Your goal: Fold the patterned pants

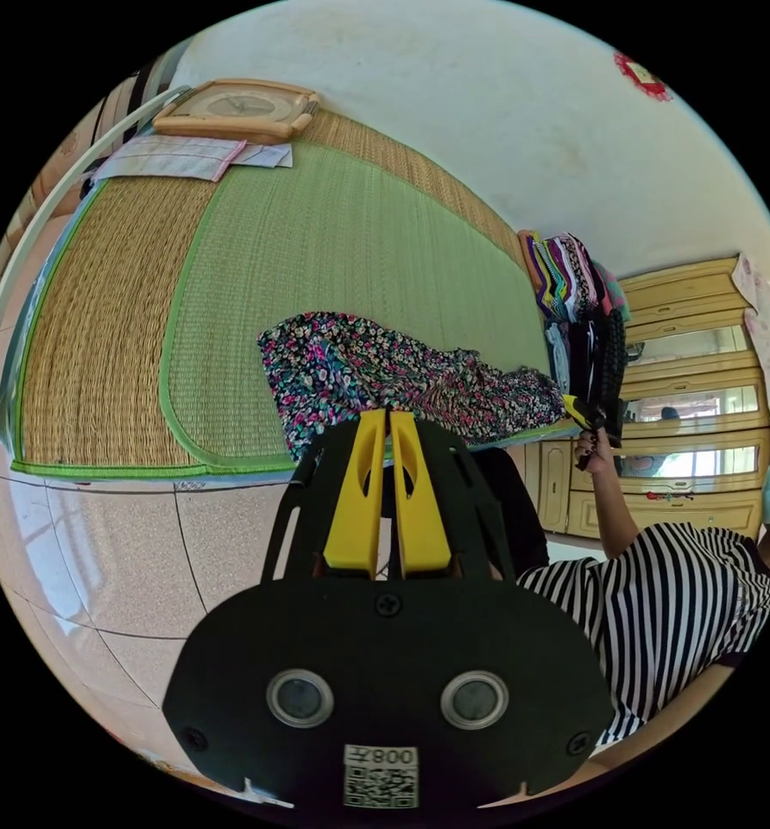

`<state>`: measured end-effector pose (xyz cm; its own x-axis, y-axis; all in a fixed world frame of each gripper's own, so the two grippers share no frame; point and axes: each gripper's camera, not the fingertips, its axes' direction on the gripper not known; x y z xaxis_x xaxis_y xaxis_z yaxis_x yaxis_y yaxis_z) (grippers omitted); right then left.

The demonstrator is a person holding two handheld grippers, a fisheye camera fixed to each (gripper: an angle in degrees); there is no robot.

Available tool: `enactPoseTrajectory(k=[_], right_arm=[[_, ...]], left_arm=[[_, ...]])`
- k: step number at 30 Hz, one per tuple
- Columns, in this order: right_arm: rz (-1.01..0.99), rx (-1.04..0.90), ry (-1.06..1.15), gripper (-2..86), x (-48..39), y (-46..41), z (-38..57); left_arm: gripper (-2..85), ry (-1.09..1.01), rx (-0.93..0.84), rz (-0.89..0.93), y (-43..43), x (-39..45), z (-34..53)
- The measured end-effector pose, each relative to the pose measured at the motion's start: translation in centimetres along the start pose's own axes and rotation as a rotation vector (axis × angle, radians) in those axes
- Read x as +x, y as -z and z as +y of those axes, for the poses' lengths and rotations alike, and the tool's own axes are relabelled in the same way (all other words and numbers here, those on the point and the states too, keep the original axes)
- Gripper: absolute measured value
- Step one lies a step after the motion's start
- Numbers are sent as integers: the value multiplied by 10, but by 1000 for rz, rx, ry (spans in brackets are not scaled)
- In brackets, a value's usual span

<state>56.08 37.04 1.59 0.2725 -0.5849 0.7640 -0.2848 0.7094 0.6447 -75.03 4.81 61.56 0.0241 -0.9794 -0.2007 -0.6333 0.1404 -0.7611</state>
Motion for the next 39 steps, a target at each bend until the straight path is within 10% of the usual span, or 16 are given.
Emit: enactPoseTrajectory(k=[24,39], right_arm=[[-108,135,-7,3,-10,74,-21],[-101,127,15,3,-15,56,-54]], left_arm=[[23,-56,-138,164,-15,71,-49],[16,-517,-372,-422,-95,227,-70]])
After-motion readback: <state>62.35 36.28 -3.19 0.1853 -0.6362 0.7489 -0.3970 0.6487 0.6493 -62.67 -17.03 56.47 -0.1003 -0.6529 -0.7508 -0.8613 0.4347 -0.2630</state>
